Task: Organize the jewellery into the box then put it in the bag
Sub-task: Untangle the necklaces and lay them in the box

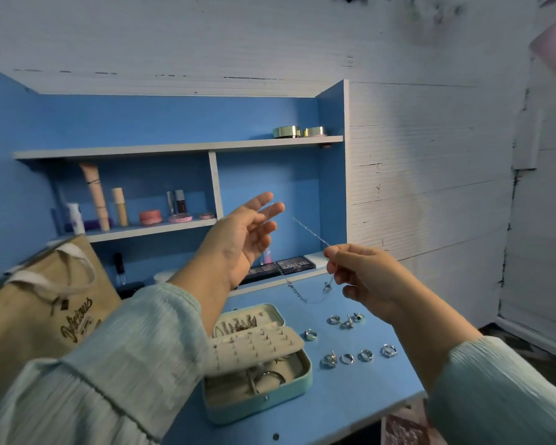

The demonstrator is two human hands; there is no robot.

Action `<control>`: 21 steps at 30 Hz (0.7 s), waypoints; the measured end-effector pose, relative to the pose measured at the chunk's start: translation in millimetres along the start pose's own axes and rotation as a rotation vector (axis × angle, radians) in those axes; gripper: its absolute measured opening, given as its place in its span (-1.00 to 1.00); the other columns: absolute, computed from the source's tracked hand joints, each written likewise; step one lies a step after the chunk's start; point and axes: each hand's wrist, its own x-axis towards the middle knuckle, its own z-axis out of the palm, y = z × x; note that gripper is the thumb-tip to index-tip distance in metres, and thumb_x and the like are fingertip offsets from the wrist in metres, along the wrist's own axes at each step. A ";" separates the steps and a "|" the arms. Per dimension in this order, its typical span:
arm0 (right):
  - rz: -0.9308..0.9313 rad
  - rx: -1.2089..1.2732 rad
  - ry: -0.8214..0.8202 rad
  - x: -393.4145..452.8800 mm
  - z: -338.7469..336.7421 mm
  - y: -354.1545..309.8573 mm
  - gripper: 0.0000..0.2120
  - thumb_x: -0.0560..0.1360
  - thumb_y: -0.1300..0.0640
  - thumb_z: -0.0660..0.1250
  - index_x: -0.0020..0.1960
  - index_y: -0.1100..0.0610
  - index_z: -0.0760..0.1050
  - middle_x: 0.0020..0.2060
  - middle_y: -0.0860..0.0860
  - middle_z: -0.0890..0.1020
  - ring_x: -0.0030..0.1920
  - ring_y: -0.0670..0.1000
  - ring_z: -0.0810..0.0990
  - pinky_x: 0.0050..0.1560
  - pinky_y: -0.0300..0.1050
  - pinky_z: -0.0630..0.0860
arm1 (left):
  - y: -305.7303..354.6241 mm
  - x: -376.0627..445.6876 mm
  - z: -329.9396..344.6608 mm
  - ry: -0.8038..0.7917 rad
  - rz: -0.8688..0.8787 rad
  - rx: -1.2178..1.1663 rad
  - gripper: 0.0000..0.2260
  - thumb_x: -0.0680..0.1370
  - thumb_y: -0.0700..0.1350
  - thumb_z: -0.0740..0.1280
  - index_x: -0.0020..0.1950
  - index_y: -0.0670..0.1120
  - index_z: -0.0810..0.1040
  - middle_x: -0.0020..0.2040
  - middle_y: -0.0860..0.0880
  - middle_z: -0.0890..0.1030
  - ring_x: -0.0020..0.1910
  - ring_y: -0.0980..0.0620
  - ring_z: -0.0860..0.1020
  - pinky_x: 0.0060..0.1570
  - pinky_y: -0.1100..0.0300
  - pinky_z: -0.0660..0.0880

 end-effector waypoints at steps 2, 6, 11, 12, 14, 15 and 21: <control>-0.028 -0.013 0.029 -4.0 0.9 3.1 -0.83 0.53 0.14 0.30 -0.23 0.12 0.53 -0.44 -0.02 0.50 -0.40 -0.07 0.39 -0.40 -0.24 0.29 | -3.0 -4.7 -6.0 0.014 -0.015 -0.116 -0.71 0.57 -0.31 0.10 0.05 -0.05 0.56 -0.16 -0.01 0.69 -0.41 0.17 0.55 -0.41 0.37 0.48; -0.070 -0.066 0.100 -15.0 1.6 11.4 -0.84 0.52 0.11 0.32 -0.22 0.12 0.53 -0.43 -0.03 0.47 -0.37 -0.06 0.36 -0.36 -0.22 0.29 | -11.0 -18.3 -18.3 0.082 -0.005 -0.296 -0.73 0.58 -0.28 0.09 0.04 -0.05 0.55 -0.19 -0.01 0.69 -0.40 0.17 0.57 -0.37 0.34 0.51; -0.067 -0.065 0.182 -36.4 4.3 30.5 -0.86 0.50 0.09 0.34 -0.23 0.08 0.55 -0.42 -0.03 0.50 -0.30 -0.06 0.42 -0.24 -0.16 0.29 | -27.0 -45.1 -31.9 0.128 0.028 -0.440 -0.74 0.59 -0.24 0.11 0.08 -0.04 0.56 -0.13 -0.02 0.68 -0.32 0.15 0.60 -0.30 0.32 0.54; -0.066 -0.064 0.187 -40.8 4.7 36.0 -0.87 0.49 0.08 0.35 -0.23 0.07 0.55 -0.41 -0.03 0.52 -0.27 -0.05 0.44 -0.20 -0.14 0.31 | -31.4 -51.2 -33.2 0.140 0.034 -0.457 -0.74 0.59 -0.23 0.11 0.09 -0.04 0.56 -0.11 -0.03 0.68 -0.30 0.14 0.61 -0.27 0.30 0.55; -0.066 -0.068 0.189 -48.6 5.1 46.7 -0.88 0.48 0.07 0.36 -0.22 0.05 0.56 -0.38 -0.03 0.55 -0.21 -0.04 0.48 -0.09 -0.11 0.35 | -40.6 -63.5 -34.0 0.172 0.040 -0.488 -0.74 0.60 -0.23 0.10 0.08 -0.04 0.57 -0.06 -0.04 0.68 -0.25 0.12 0.62 -0.18 0.26 0.55; -0.071 -0.077 0.191 -52.1 5.0 51.6 -0.88 0.48 0.06 0.36 -0.22 0.05 0.57 -0.37 -0.03 0.56 -0.19 -0.03 0.49 -0.06 -0.10 0.38 | -45.8 -69.3 -34.0 0.187 0.039 -0.496 -0.74 0.60 -0.23 0.10 0.08 -0.04 0.57 -0.04 -0.05 0.68 -0.23 0.11 0.62 -0.15 0.25 0.54; -0.168 -0.246 0.123 -69.5 8.6 65.6 -0.88 0.51 0.11 0.32 -0.20 0.01 0.56 -0.34 0.00 0.52 -0.27 -0.06 0.49 -0.16 -0.09 0.41 | -72.5 -93.1 -29.1 0.198 0.005 -0.274 -0.74 0.62 -0.21 0.07 0.08 0.00 0.53 -0.10 -0.03 0.67 -0.23 0.11 0.60 -0.11 0.23 0.50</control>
